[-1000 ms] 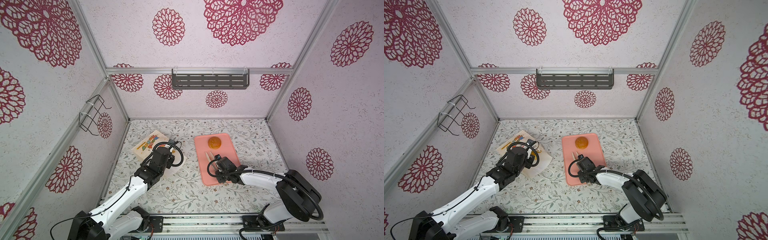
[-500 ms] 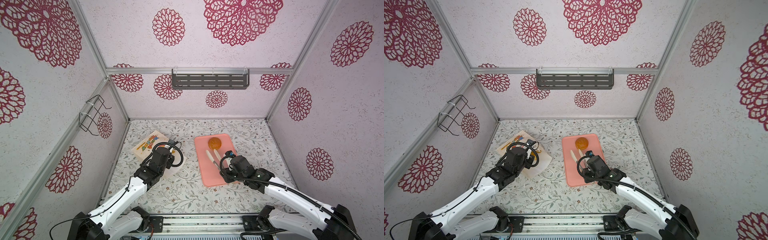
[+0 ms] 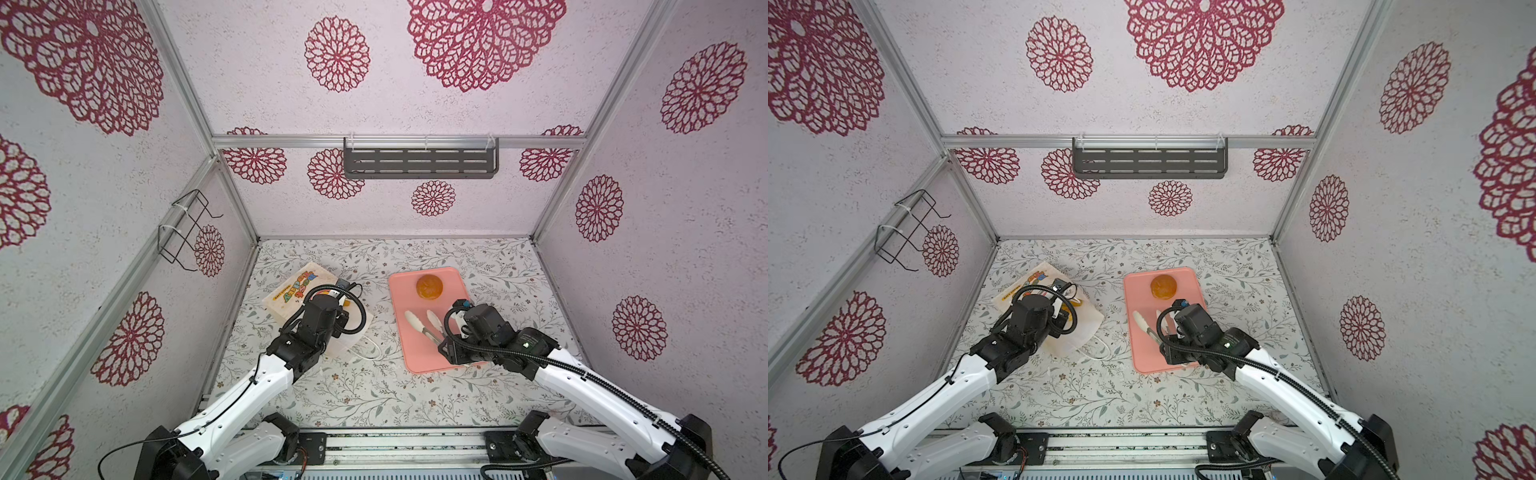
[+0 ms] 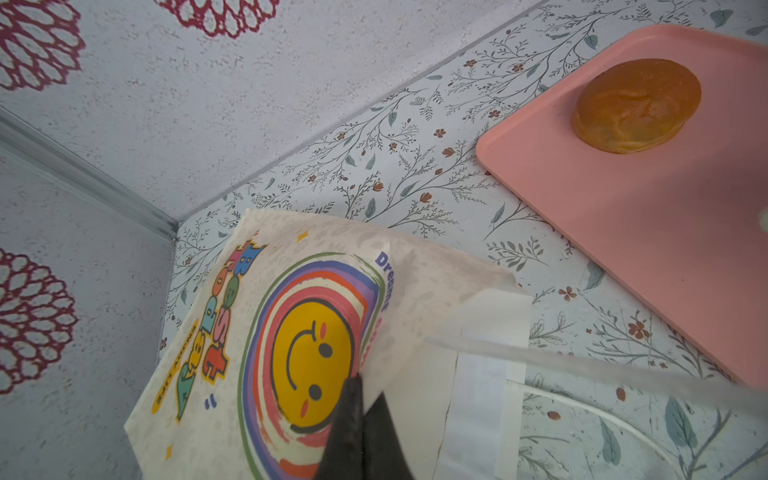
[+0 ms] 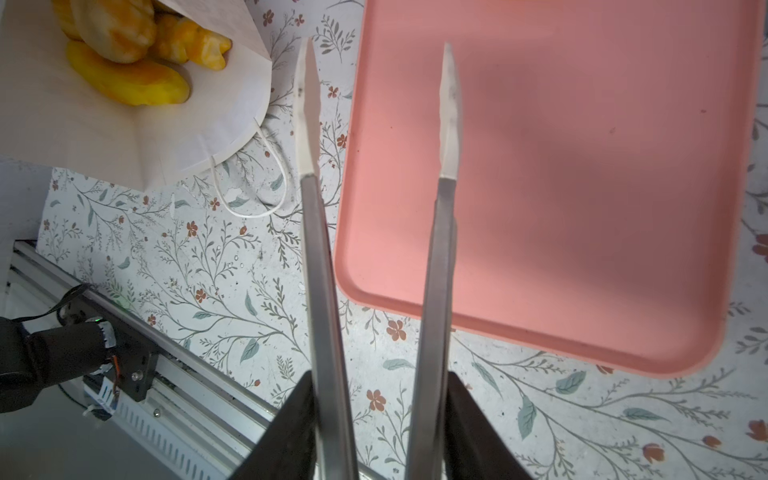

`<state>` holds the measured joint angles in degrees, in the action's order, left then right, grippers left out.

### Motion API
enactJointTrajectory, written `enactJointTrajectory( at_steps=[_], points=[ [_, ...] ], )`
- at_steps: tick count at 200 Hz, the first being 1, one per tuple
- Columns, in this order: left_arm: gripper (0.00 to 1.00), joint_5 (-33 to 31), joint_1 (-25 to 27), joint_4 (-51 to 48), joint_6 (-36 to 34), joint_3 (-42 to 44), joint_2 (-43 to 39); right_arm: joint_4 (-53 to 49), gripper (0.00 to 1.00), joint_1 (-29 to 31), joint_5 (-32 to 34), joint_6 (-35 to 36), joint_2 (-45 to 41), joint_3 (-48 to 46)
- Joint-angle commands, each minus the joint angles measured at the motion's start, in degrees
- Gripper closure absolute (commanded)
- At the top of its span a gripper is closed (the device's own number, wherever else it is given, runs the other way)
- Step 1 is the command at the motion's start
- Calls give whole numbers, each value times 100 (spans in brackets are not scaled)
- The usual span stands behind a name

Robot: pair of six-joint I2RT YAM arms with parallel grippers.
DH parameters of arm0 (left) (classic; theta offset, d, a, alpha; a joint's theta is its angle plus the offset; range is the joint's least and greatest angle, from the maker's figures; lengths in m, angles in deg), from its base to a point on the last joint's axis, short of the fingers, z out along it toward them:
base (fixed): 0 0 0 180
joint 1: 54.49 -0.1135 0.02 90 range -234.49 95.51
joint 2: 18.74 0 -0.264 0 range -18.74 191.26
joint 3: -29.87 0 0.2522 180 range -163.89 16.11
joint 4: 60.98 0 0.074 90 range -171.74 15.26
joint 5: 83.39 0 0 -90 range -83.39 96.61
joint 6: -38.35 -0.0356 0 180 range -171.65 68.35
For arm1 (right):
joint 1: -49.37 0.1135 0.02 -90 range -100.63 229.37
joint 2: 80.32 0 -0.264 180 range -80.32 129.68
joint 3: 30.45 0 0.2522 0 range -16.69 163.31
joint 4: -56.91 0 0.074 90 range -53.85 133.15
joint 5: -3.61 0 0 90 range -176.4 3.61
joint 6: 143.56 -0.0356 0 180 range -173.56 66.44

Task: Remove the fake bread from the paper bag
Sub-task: 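Carry the tongs with the right gripper into the bag mouth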

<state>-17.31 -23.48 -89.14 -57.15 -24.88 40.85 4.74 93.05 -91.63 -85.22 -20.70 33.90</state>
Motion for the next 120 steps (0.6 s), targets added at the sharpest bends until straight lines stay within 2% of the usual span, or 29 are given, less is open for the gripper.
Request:
enactJointTrajectory(
  at_steps=[1,35,64,91,120],
  points=[
    [100,44,55,76,51,-111,-128,28,58,75,-476,-275,111,376],
    [100,108,72,94,63,-112,-132,403,62,780,-505,-650,467,661],
    [100,107,85,94,51,-102,-102,1402,65,1253,-602,-1114,608,517],
    [100,92,97,118,54,-98,-79,2671,65,1498,-884,-1397,907,187],
    [100,131,105,198,56,-26,-165,3463,65,1523,-938,-1495,1413,69]
  ],
)
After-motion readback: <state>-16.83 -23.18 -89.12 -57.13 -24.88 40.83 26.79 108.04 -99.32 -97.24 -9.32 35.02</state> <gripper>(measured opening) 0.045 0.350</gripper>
